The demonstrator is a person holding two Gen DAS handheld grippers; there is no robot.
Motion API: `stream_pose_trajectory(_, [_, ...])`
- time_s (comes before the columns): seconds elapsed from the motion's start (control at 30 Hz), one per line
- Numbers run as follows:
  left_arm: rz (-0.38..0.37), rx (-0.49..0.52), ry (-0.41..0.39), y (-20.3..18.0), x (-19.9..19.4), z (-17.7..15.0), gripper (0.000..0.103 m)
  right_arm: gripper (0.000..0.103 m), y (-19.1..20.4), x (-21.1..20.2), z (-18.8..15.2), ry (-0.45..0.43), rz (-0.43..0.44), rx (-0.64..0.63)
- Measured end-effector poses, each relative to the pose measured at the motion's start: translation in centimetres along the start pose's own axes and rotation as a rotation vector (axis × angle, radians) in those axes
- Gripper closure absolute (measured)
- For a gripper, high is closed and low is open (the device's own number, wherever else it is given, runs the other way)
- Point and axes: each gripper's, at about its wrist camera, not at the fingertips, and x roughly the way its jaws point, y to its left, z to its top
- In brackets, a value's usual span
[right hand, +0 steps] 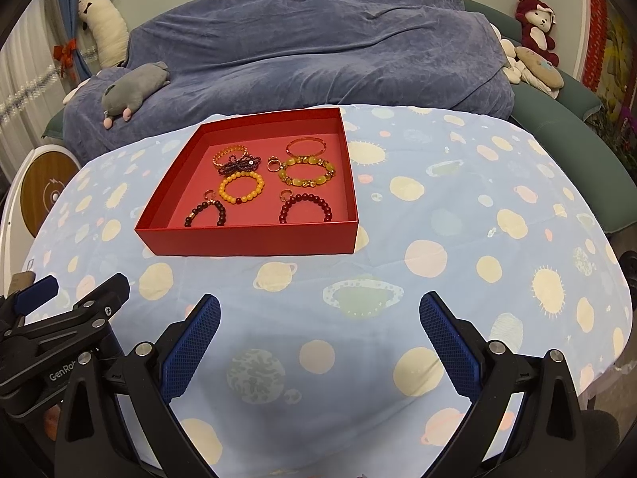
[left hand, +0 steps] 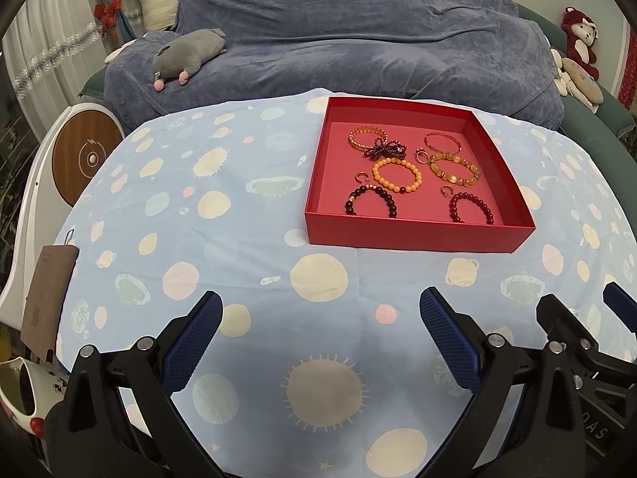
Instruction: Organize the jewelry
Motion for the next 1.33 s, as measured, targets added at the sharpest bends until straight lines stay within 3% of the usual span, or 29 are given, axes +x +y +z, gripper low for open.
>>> stream_pose_trajectory(1.33, [-0.009,0.004,0.001,-0.04,0.30,0.27,0.008,0.006,-0.21,0.35,-0.14,0.006,-0.007,0.005])
